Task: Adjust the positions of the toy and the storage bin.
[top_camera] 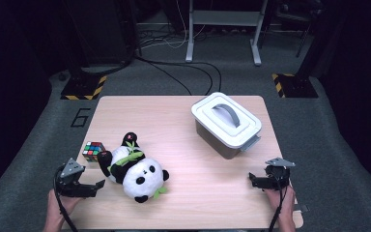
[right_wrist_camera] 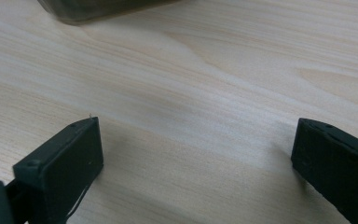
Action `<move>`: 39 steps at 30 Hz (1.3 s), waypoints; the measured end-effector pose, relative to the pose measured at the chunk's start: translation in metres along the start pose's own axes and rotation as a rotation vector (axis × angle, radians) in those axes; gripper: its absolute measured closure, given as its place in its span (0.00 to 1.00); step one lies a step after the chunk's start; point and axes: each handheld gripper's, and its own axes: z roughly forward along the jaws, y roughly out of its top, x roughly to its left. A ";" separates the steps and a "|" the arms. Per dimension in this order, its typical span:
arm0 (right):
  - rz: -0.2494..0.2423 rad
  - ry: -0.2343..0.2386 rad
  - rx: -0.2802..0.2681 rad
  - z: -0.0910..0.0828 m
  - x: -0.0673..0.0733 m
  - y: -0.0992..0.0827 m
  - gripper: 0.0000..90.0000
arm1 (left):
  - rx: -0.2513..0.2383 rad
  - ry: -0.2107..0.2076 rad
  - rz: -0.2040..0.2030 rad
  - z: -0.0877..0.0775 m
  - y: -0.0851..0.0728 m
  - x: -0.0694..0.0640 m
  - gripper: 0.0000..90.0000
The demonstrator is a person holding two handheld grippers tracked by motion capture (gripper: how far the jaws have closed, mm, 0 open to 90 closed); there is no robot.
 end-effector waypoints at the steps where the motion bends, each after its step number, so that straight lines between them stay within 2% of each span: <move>1: 0.001 0.004 0.002 0.000 0.000 0.000 0.00 | 0.020 0.011 -0.006 0.005 -0.005 0.000 0.00; 3: 0.003 0.007 0.008 0.001 0.000 0.001 0.00 | 0.034 0.027 -0.026 0.014 -0.013 0.000 0.00; 7: -0.012 0.025 0.026 0.000 -0.001 0.003 0.00 | 0.054 0.065 -0.026 0.025 -0.019 -0.002 0.00; 8: -0.012 0.030 0.032 0.000 -0.001 0.004 0.00 | 0.061 0.062 -0.027 0.028 -0.019 -0.003 0.00; 13: -0.014 0.073 0.025 -0.010 0.003 0.013 0.00 | 0.031 0.038 -0.058 0.033 -0.019 -0.002 0.00; 15: -0.009 0.081 0.022 -0.015 0.005 0.019 0.00 | 0.013 0.042 -0.062 0.034 -0.021 -0.002 0.00; 18: -0.012 0.100 0.021 -0.024 0.006 0.030 0.00 | 0.012 0.047 -0.066 0.034 -0.021 -0.002 0.00; 23: -0.014 0.122 0.009 -0.041 0.009 0.050 0.00 | 0.011 0.047 -0.065 0.034 -0.021 -0.003 0.00; 32: -0.073 0.154 -0.049 -0.071 0.016 0.094 0.01 | 0.011 0.046 -0.064 0.034 -0.021 -0.003 0.00; 36: -0.110 0.160 -0.079 -0.076 0.020 0.122 0.01 | 0.011 0.046 -0.064 0.034 -0.021 -0.003 0.00; 39: -0.141 0.166 -0.084 -0.071 0.024 0.141 0.02 | 0.011 0.046 -0.064 0.034 -0.021 -0.003 0.00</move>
